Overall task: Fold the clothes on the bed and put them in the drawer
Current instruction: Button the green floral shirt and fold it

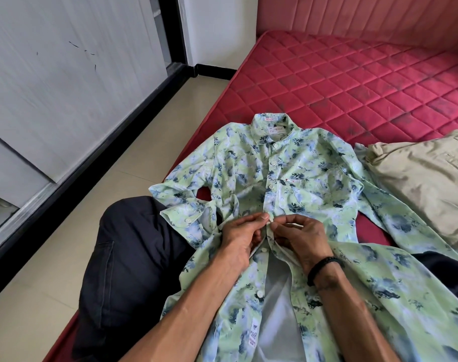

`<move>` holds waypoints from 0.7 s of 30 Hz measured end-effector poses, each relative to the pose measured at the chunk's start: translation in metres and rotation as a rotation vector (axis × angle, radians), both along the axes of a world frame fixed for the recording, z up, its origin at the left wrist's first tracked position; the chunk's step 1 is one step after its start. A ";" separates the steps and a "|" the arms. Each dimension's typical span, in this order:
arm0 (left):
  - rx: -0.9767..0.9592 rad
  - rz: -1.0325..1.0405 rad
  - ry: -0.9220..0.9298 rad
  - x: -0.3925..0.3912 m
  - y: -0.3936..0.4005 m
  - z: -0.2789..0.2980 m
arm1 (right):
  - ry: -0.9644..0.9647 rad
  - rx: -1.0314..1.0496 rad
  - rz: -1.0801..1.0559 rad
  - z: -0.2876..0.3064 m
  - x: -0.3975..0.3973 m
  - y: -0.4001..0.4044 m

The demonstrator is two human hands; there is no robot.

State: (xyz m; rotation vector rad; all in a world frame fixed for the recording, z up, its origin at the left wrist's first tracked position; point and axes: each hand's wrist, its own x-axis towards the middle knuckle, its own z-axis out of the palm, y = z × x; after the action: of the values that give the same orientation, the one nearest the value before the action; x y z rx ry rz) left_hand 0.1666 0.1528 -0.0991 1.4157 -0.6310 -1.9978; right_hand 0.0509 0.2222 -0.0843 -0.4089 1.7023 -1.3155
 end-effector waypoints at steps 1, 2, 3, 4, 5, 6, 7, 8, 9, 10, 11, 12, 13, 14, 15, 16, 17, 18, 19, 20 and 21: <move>-0.034 0.003 -0.027 -0.001 -0.001 -0.001 | 0.194 0.001 0.026 -0.002 0.001 -0.001; -0.088 0.006 -0.056 -0.002 -0.002 -0.002 | 0.396 0.000 0.059 -0.003 0.004 0.000; -0.150 0.008 -0.078 -0.002 -0.002 -0.004 | 0.550 -0.011 0.090 -0.004 0.007 0.001; -0.204 0.005 -0.092 -0.002 -0.002 -0.005 | 0.642 -0.027 0.105 -0.003 0.010 0.002; -0.249 0.002 -0.108 -0.002 -0.002 -0.007 | 0.683 -0.038 0.112 -0.001 0.012 0.002; -0.280 0.004 -0.125 -0.001 -0.003 -0.009 | 0.699 -0.042 0.116 -0.001 0.012 0.001; -0.299 0.007 -0.135 -0.001 -0.003 -0.009 | 0.692 -0.036 0.114 -0.001 0.011 0.000; -0.304 0.010 -0.135 -0.001 -0.004 -0.009 | 0.674 -0.017 0.110 -0.002 0.011 -0.002; -0.293 0.013 -0.124 -0.001 -0.004 -0.009 | 0.615 0.001 0.100 -0.002 0.009 -0.004; -0.268 0.015 -0.105 -0.003 -0.006 -0.010 | 0.473 0.010 0.058 -0.002 0.007 -0.007; -0.237 0.011 -0.089 -0.004 -0.007 -0.010 | 0.239 0.007 0.006 0.000 0.004 -0.010; -0.207 0.001 -0.075 -0.004 -0.008 -0.010 | -0.015 0.011 -0.039 0.002 0.001 -0.013; -0.182 -0.011 -0.057 -0.005 -0.010 -0.010 | -0.211 0.028 -0.060 0.005 -0.003 -0.018; -0.158 -0.018 -0.030 -0.006 -0.014 -0.009 | -0.330 0.056 -0.060 0.007 -0.009 -0.023; -0.148 -0.023 -0.007 -0.007 -0.020 -0.008 | -0.390 0.077 -0.040 0.009 -0.015 -0.031; -0.162 -0.027 0.009 -0.010 -0.028 -0.006 | -0.402 0.085 -0.012 0.013 -0.022 -0.040; -0.192 -0.034 0.014 -0.013 -0.037 -0.003 | -0.376 0.086 0.007 0.016 -0.027 -0.049; -0.228 -0.038 0.017 -0.018 -0.048 -0.001 | -0.314 0.080 0.017 0.021 -0.031 -0.062; -0.272 -0.050 0.001 -0.022 -0.059 0.001 | -0.229 0.074 0.024 0.026 -0.033 -0.074; -0.329 -0.070 -0.035 -0.025 -0.069 0.002 | -0.117 0.069 0.027 0.031 -0.033 -0.084; -0.390 -0.100 -0.080 -0.029 -0.078 0.002 | 0.039 0.067 0.037 0.036 -0.033 -0.094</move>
State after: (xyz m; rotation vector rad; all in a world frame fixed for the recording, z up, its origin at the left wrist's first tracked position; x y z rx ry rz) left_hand 0.1381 0.0750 -0.0967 1.2481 -1.0799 -1.7736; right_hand 0.0176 0.1287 -0.0487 -0.4280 1.7584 -1.2273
